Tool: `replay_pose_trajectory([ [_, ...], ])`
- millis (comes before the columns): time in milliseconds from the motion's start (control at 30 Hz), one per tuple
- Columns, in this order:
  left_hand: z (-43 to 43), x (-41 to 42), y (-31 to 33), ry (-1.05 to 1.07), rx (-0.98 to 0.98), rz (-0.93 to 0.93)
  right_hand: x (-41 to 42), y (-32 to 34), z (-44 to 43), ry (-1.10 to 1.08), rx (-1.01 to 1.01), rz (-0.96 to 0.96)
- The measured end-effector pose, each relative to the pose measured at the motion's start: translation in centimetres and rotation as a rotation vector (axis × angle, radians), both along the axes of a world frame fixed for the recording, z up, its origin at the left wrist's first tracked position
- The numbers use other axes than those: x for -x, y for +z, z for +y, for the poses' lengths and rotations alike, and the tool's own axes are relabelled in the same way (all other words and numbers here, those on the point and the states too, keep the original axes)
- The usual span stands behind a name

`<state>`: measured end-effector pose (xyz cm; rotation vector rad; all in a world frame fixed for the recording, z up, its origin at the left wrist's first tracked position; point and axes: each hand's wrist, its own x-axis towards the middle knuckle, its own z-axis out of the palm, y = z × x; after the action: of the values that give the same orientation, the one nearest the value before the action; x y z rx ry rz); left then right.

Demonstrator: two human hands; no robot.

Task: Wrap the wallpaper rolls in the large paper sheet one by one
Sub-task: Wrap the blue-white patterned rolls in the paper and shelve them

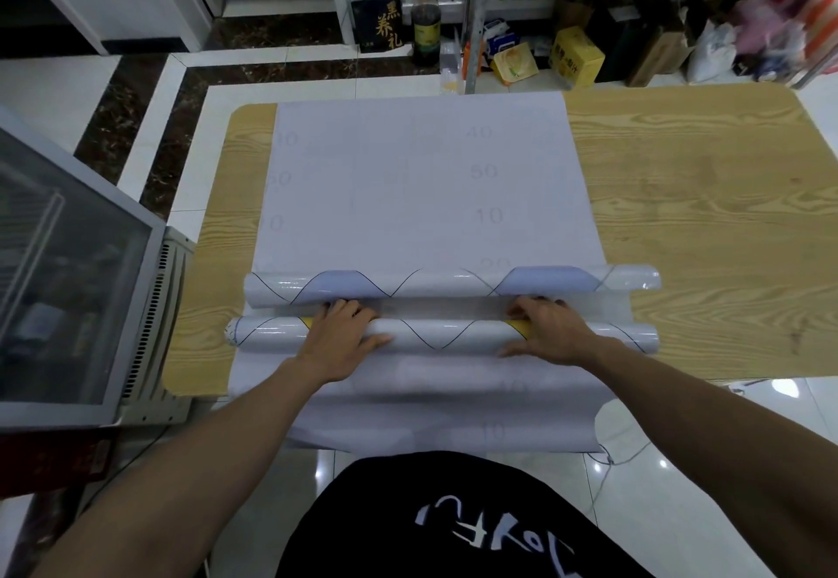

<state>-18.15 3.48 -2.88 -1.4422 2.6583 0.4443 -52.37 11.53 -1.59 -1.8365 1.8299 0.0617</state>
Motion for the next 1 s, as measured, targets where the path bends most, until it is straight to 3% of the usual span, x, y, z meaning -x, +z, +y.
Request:
replay_pose_trajectory([
  [267, 0.11, -0.61, 0.15, -0.006, -0.015, 0.036, 0.04, 0.52, -0.01, 0.032, 0.024, 0.025],
  [400, -0.39, -0.51, 0.19, -0.017, -0.089, -0.055, 0.43, 0.09, 0.15, -0.002, 0.052, -0.021],
  [600, 0.0, -0.28, 0.54, 0.074, -0.119, -0.009, 0.3, 0.08, 0.28, -0.014, 0.033, -0.029],
  [867, 0.16, -0.81, 0.13, -0.012, -0.111, 0.032, 0.11, 0.47, 0.17, 0.002, -0.029, -0.012],
  [1000, -0.37, -0.6, 0.23, -0.031, -0.121, -0.047, 0.19, 0.34, 0.4, -0.038, -0.078, -0.028],
])
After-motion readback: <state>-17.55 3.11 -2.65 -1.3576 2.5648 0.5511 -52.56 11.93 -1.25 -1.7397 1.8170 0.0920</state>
